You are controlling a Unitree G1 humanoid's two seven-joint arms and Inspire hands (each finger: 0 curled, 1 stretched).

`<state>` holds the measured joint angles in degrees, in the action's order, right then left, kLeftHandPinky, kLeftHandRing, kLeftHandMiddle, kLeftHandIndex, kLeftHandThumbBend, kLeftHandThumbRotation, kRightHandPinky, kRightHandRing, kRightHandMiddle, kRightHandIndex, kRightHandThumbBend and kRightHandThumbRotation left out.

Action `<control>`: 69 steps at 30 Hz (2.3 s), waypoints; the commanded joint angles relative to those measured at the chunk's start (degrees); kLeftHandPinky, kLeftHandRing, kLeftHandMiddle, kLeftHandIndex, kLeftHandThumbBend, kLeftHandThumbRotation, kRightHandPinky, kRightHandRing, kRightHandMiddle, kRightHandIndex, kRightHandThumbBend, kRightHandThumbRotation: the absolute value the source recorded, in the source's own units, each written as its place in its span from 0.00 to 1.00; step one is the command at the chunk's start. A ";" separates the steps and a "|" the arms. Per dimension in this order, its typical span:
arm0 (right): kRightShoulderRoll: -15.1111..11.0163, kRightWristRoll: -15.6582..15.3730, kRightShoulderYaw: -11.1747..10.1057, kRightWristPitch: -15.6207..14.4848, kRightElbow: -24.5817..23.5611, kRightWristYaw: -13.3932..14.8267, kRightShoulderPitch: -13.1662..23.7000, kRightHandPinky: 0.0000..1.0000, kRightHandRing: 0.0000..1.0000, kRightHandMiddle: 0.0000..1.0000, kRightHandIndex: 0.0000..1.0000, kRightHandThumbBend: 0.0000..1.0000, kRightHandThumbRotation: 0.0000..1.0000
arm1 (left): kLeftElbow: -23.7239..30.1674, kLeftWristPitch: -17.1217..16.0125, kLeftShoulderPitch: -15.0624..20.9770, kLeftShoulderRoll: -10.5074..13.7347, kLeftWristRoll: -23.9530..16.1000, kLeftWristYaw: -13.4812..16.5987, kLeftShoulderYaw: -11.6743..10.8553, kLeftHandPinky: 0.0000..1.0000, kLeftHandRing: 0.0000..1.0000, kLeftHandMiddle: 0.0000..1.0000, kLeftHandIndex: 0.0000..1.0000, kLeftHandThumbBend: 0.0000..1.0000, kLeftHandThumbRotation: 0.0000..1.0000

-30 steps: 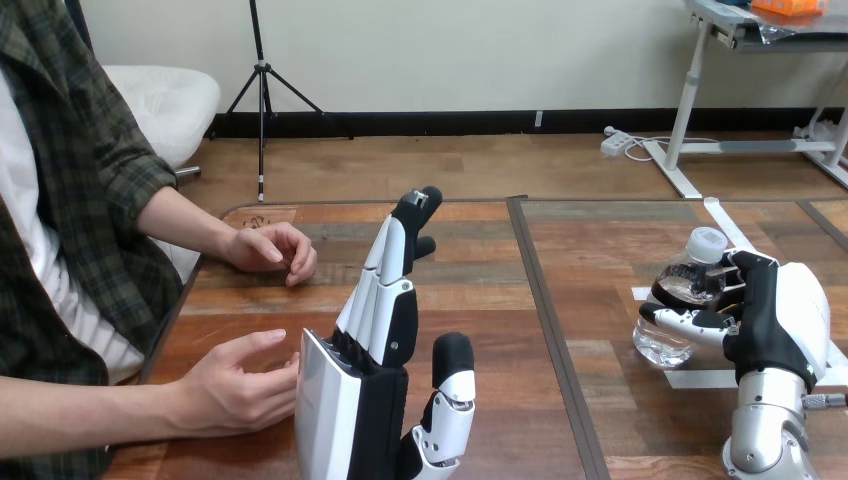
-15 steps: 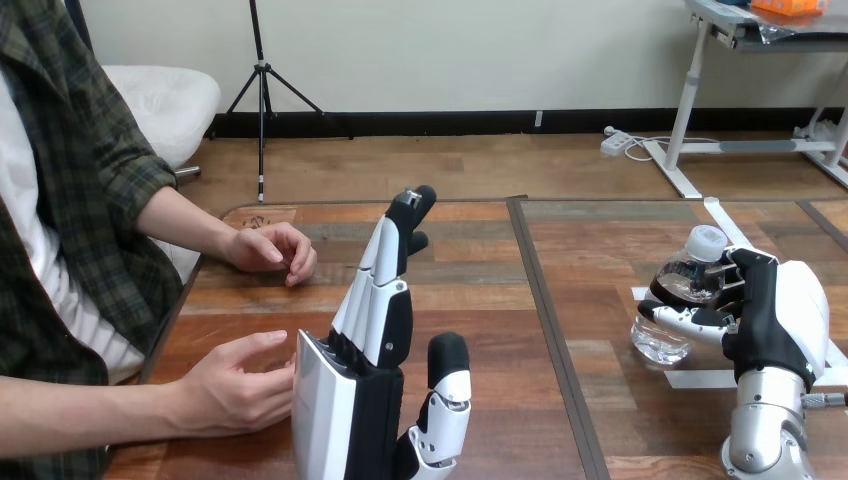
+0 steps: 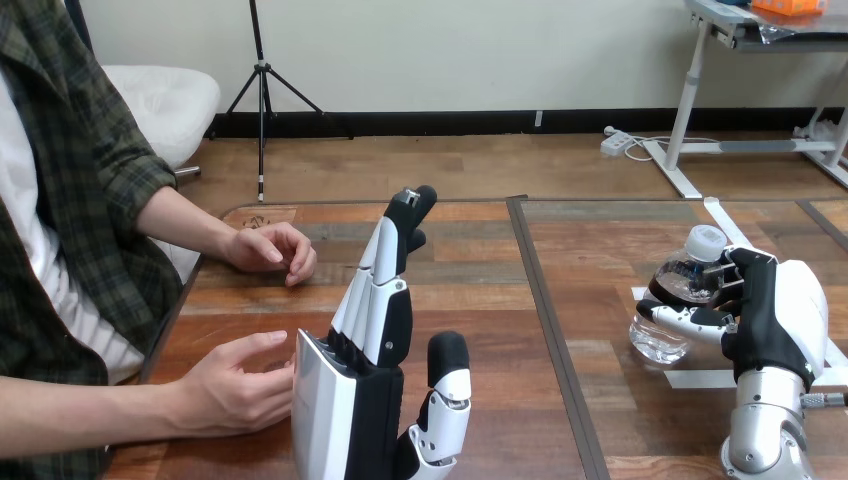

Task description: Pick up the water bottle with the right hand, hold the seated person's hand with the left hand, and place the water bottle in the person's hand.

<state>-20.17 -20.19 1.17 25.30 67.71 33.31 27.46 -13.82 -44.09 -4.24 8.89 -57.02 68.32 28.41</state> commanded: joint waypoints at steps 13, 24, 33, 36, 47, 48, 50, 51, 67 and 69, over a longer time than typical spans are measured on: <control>0.20 0.23 0.15 3.05 -1.93 2.01 5.12 0.44 0.45 0.48 0.48 0.78 0.00 | 0.27 0.11 2.56 0.17 -0.30 -0.49 -0.23 0.79 0.92 0.92 1.00 0.00 1.00; -0.07 0.12 0.22 4.75 -3.56 1.83 4.41 0.42 0.44 0.47 0.46 0.79 0.00 | 0.87 -0.14 2.26 0.29 0.35 -1.71 -0.52 0.79 0.92 0.92 1.00 0.00 1.00; -0.21 -0.47 0.56 6.98 -6.92 2.14 3.29 0.39 0.42 0.46 0.45 0.79 0.00 | 0.76 0.26 2.33 0.28 0.06 -1.39 -0.72 0.79 0.91 0.91 1.00 0.00 1.00; -0.23 -0.72 0.74 7.86 -8.63 2.09 2.69 0.39 0.42 0.46 0.45 0.78 0.00 | 0.67 0.28 2.39 0.31 0.10 -1.41 -0.77 0.79 0.90 0.91 1.00 0.00 1.00; 0.24 -0.31 0.73 9.58 -15.76 0.14 0.19 0.39 0.42 0.46 0.45 0.76 0.00 | 0.21 -0.16 2.73 0.45 0.68 -1.86 -0.82 0.80 0.91 0.92 1.00 0.00 1.00; 0.28 -0.30 0.75 9.60 -16.48 -0.08 -0.07 0.39 0.42 0.46 0.45 0.76 0.00 | 0.28 -0.04 2.75 0.50 0.52 -1.83 -0.83 0.80 0.91 0.92 1.00 0.00 1.00; 0.41 -0.23 0.76 9.67 -18.16 -0.59 -0.67 0.39 0.42 0.46 0.45 0.75 0.00 | 0.45 0.21 2.69 0.58 0.48 -2.07 -0.90 0.80 0.91 0.92 1.00 0.00 1.00; 0.51 -0.21 0.76 9.66 -18.85 -0.81 -0.89 0.40 0.42 0.46 0.45 0.75 0.00 | 0.45 0.27 2.69 0.61 0.59 -2.27 -0.96 0.80 0.91 0.92 1.00 0.00 1.00; 1.19 -1.62 1.48 9.00 -29.13 -3.79 -4.16 0.41 0.43 0.46 0.44 0.77 0.00 | 3.42 2.31 1.07 3.92 5.47 -11.73 -4.18 0.77 0.90 0.91 0.99 0.00 0.98; 1.30 -1.54 1.54 8.92 -30.47 -4.56 -4.61 0.41 0.43 0.46 0.44 0.77 0.00 | 4.33 3.43 0.52 4.84 6.14 -13.75 -5.29 0.75 0.90 0.91 0.99 0.00 0.94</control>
<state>-19.72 -21.62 2.29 32.74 44.24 29.65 21.32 -13.04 -42.33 -4.49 11.21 -53.60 57.89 26.94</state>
